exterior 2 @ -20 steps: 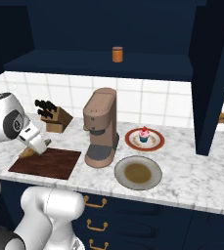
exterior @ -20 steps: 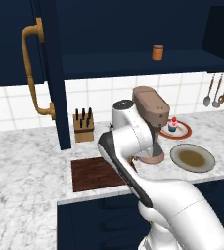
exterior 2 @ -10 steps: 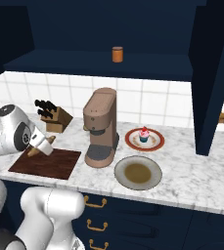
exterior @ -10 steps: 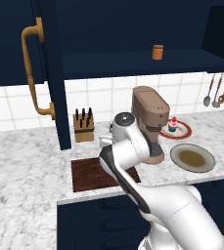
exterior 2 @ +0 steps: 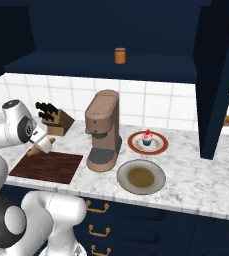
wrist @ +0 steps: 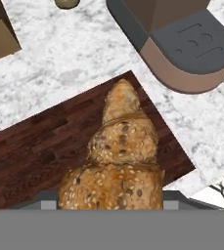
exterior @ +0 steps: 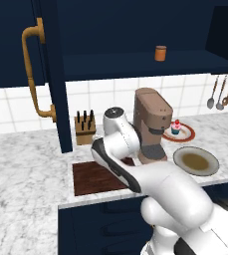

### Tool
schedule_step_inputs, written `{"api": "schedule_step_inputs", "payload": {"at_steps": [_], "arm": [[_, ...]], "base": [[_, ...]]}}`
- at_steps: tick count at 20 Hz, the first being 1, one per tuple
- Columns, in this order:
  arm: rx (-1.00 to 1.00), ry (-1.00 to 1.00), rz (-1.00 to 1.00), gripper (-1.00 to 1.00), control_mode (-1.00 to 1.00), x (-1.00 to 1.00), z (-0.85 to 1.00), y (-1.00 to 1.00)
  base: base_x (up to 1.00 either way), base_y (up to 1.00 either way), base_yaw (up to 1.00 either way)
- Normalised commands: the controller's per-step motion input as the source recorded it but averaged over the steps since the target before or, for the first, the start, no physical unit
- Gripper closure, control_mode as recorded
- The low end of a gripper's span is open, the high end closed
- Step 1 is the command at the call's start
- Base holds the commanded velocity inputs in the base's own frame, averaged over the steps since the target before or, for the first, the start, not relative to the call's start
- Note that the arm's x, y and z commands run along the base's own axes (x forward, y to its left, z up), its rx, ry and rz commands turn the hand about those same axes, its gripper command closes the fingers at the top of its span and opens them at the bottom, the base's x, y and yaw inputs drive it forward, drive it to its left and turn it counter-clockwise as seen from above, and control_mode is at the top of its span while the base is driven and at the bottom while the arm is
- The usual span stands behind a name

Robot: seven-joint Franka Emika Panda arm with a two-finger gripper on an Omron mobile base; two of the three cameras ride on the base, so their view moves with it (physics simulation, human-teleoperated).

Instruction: From the different types of pastries on the counter, select a croissant and place it on the cutting board. Then retrieve a jar of jam from the cabinet and place it alongside the croissant on the cutting board.

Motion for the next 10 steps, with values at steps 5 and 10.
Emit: {"api": "schedule_step_inputs", "payload": {"at_steps": [5, 10], "arm": [[-0.02, 0.0, 0.0, 1.0, -1.0, 0.01, -0.5, 0.04], [0.0, -0.05, 0.0, 1.0, -1.0, 0.0, -0.35, 0.0]], "base": [[0.0, 0.0, 0.0], [0.0, 0.0, 0.0]]}}
